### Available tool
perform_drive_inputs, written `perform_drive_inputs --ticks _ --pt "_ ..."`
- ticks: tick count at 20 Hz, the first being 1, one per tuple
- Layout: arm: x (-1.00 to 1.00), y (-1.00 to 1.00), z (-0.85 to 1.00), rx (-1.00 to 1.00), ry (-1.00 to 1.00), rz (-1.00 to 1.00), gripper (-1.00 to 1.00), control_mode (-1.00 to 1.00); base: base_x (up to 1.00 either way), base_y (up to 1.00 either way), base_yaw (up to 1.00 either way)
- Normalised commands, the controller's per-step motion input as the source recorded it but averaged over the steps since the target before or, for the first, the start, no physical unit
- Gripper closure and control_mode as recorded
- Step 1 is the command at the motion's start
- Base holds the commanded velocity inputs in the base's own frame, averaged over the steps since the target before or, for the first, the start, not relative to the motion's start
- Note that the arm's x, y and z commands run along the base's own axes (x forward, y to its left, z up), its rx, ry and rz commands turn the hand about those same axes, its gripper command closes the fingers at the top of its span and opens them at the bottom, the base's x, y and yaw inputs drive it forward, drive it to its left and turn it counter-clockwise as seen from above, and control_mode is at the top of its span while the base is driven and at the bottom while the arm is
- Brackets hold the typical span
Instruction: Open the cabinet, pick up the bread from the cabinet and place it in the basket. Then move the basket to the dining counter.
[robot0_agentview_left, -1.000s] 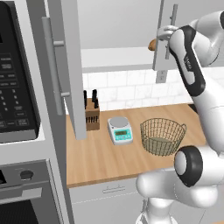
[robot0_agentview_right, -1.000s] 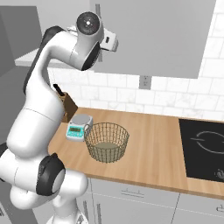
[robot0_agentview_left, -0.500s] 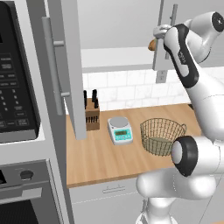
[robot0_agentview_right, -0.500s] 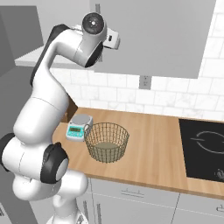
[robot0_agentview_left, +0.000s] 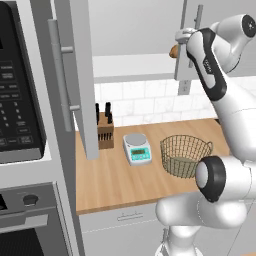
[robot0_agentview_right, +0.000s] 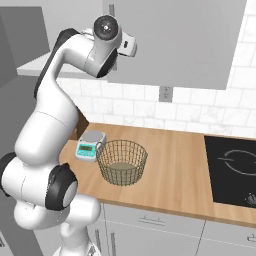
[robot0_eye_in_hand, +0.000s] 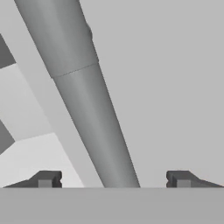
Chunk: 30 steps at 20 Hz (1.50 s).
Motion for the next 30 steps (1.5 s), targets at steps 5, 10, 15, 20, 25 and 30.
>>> perform_drive_inputs --ticks 5,10,15,20,25,30 --pt "0.48 0.0 -0.15 0.0 -0.08 0.0 1.0 -1.0 0.0 0.0 0.0" --pt "0.28 0.0 0.0 0.0 -0.06 0.01 1.0 -1.0 0.0 0.0 0.0" --pt "-0.18 0.0 0.02 0.0 -0.02 0.03 1.0 -1.0 0.0 0.0 0.0" --pt "-0.91 -0.01 0.02 0.0 -0.05 0.02 1.0 -1.0 0.0 0.0 0.0" --pt "-1.0 -0.2 0.02 0.0 -0.02 0.01 1.0 -1.0 0.0 0.0 0.0" --pt "-1.0 -0.88 0.17 0.0 -0.01 0.05 1.0 -1.0 0.0 0.0 0.0"
